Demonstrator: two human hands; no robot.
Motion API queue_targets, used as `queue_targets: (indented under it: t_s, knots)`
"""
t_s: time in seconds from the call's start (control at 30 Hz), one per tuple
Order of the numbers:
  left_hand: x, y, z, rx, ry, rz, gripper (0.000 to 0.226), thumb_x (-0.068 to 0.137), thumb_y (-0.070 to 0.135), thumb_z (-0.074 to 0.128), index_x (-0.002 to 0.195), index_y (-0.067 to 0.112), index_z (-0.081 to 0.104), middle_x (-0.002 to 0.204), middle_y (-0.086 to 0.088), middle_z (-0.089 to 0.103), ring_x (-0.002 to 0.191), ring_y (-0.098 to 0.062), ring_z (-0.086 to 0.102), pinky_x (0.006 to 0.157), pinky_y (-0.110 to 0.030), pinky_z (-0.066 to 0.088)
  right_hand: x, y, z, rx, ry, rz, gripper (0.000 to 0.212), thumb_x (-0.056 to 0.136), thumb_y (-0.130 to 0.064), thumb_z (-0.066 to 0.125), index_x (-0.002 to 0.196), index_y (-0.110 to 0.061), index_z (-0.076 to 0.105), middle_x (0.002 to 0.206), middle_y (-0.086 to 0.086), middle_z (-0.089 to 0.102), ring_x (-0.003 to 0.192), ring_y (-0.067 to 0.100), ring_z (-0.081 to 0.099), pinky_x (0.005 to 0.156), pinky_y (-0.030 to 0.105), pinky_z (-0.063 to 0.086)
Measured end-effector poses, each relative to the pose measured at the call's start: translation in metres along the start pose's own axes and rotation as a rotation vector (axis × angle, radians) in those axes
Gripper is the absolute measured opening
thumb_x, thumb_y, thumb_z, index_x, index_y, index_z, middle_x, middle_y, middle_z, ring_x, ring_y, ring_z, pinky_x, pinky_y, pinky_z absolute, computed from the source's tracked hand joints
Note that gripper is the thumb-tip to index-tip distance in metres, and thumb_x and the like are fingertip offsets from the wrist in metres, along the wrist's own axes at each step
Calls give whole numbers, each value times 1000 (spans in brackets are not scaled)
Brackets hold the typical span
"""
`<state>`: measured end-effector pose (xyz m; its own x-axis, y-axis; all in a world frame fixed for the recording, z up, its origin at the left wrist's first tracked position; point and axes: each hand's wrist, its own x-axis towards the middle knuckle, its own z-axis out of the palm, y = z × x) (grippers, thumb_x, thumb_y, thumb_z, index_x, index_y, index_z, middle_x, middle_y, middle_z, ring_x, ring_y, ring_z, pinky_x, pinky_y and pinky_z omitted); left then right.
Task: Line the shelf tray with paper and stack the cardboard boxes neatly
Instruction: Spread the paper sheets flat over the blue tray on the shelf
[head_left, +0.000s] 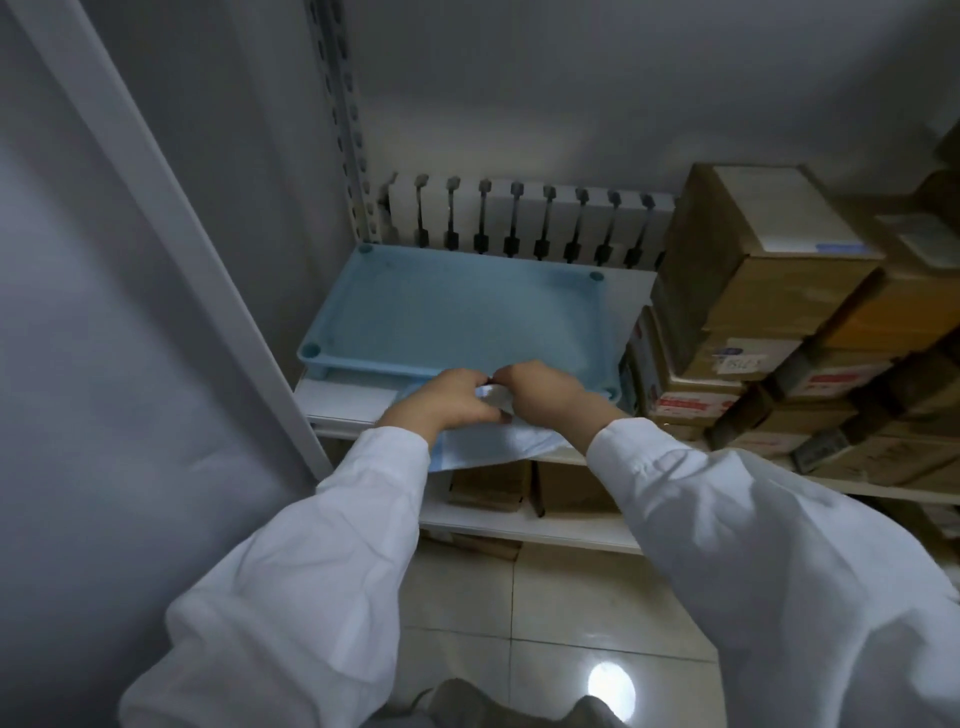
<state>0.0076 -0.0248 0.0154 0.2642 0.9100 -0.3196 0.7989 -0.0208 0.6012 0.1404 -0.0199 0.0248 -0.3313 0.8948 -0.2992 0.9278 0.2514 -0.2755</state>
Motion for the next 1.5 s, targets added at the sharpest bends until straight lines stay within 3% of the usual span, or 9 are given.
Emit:
queue_targets:
  t_s: [0.1, 0.23, 0.53, 0.67, 0.83, 1.13, 1.27, 1.4, 1.5]
  knots:
    - [2, 12, -11, 113, 125, -23, 20, 89, 20, 57, 102, 9, 68, 110, -17, 66, 103, -31, 60, 76, -28, 41, -5, 1, -22, 88, 46, -25, 27, 89, -8, 49, 109, -12, 66, 114, 12, 65, 106, 31, 58, 82, 34, 44]
    - [1, 23, -26, 64, 258, -47, 18, 89, 13, 51, 94, 15, 68, 105, -15, 66, 99, -33, 61, 84, -34, 47, -18, 8, -47, 254, 185, -2, 27, 84, -37, 52, 99, -21, 68, 106, 4, 67, 99, 25, 60, 87, 40, 49]
    - [-14, 38, -65, -227, 588, -179, 22, 91, 21, 41, 88, 13, 62, 110, -15, 64, 101, -33, 57, 87, -38, 44, -25, 21, -90, 473, 224, 325, 34, 99, -12, 36, 124, 3, 54, 122, 22, 56, 116, 35, 52, 98, 38, 40]
    - [-23, 40, -85, -557, 731, -236, 32, 92, 10, 41, 113, -3, 61, 117, -22, 60, 108, -34, 56, 89, -38, 43, -40, 17, -98, 520, 128, 324, 18, 94, 0, 40, 95, -9, 55, 71, 8, 40, 65, 19, 38, 70, 29, 36]
    - [-36, 44, -88, -1002, 822, -186, 26, 90, 3, 40, 106, 6, 60, 101, -12, 55, 96, -21, 50, 80, -28, 37, -50, 12, -96, 953, 83, 219, 17, 93, -23, 52, 109, -16, 53, 107, 1, 52, 92, 17, 50, 86, 31, 33]
    - [-29, 43, -86, -806, 788, -377, 45, 94, 15, 42, 136, 1, 36, 139, -19, 43, 126, -33, 46, 103, -38, 38, -22, 12, -103, 1166, 413, 268, 43, 99, -27, 45, 136, -5, 43, 131, 16, 52, 105, 33, 54, 83, 42, 47]
    - [-25, 45, -94, -1077, 727, -560, 46, 93, 28, 43, 131, 4, 48, 131, -11, 55, 116, -29, 54, 98, -39, 45, -18, 11, -106, 1483, 501, 317, 41, 99, -28, 46, 132, -4, 46, 131, 16, 54, 114, 36, 55, 96, 47, 48]
    - [-42, 62, -85, -1581, 581, -251, 56, 90, 63, 35, 96, 15, 63, 89, -6, 67, 89, -26, 64, 78, -36, 51, -19, 6, -111, 2017, 524, 268, 36, 102, -19, 40, 135, -5, 44, 135, 15, 53, 121, 36, 53, 102, 50, 44]
    - [-53, 66, -79, -1807, 485, 62, 80, 79, 79, 29, 113, 15, 62, 106, -11, 69, 102, -30, 64, 91, -42, 50, -19, 3, -113, 2180, 531, 195, 36, 103, -17, 35, 137, -8, 40, 138, 16, 51, 124, 35, 52, 102, 49, 43]
